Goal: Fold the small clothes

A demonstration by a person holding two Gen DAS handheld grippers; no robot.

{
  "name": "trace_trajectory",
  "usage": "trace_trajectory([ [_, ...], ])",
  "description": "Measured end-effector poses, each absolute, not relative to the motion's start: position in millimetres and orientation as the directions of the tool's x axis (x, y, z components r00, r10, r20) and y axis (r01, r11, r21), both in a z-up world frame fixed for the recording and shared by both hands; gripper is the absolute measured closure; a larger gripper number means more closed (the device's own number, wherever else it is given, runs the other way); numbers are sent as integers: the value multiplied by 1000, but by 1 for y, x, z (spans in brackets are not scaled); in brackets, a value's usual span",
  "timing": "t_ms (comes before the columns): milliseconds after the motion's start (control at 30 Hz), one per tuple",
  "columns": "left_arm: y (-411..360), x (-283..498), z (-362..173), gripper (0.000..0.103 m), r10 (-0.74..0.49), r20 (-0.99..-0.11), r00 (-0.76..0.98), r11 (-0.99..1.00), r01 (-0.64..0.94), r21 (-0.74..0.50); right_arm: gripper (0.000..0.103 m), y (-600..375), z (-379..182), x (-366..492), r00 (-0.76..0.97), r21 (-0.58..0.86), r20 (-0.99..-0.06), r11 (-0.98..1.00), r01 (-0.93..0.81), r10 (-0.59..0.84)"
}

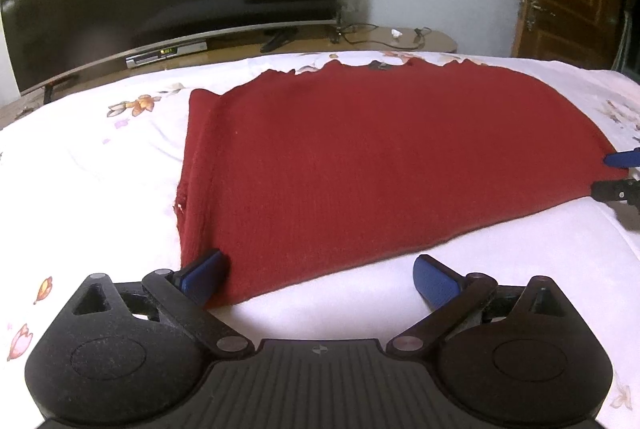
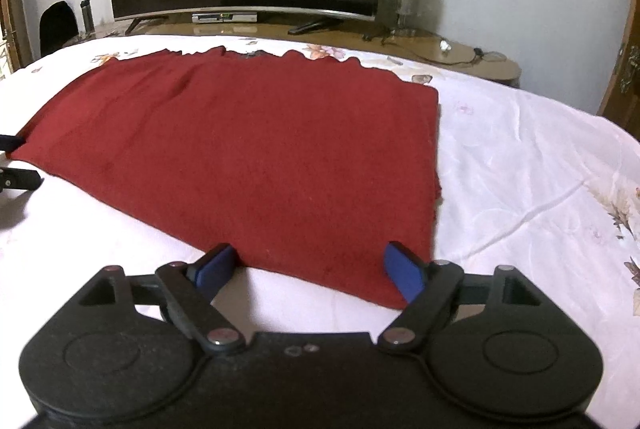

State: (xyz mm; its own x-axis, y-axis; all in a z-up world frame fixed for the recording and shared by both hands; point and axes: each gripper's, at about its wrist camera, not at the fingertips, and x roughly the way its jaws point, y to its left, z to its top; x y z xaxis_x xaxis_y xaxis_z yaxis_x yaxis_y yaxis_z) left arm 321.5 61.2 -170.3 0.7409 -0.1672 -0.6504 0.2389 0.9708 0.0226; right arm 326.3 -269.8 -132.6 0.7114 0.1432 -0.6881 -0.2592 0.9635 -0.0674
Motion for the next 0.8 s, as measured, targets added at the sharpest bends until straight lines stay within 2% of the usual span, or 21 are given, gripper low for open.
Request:
trace_trajectory([
  [133, 63, 320, -164, 3, -168, -658, 734, 973, 233, 11, 18, -264, -131, 328, 711, -73, -693, 970, -233, 119],
  [267, 69, 299, -147, 3, -162, -651, 742, 984, 172, -49, 22, -265, -114, 316, 722, -33, -681, 980, -197, 123],
  [367, 81, 282, -143, 3, -205, -644, 737, 978, 124, -169, 23, -271, -104, 298, 743, 36, -655, 987, -156, 141],
  [467, 95, 277, -149, 3, -306, -636, 709, 928, 71, -367, 30, -278, -101, 285, 753, 140, -636, 985, -101, 168],
  [533, 107, 281, -160, 3, -356, -616, 703, 866, 0, -501, 47, -279, -101, 282, 761, 188, -626, 980, -66, 172],
  [600, 122, 283, -170, 4, -379, -571, 728, 786, -73, -614, 55, -276, -100, 282, 764, 230, -617, 972, -50, 186],
  [633, 129, 286, -174, 4, -386, -545, 744, 736, -108, -668, 54, -273, -99, 282, 768, 235, -612, 971, -52, 189],
  [700, 137, 290, -180, 4, -381, -520, 765, 678, -151, -719, 54, -264, -96, 284, 773, 235, -601, 969, -71, 202],
  [800, 136, 298, -183, 3, -355, -513, 782, 652, -186, -735, 55, -252, -90, 285, 777, 231, -588, 967, -104, 224],
])
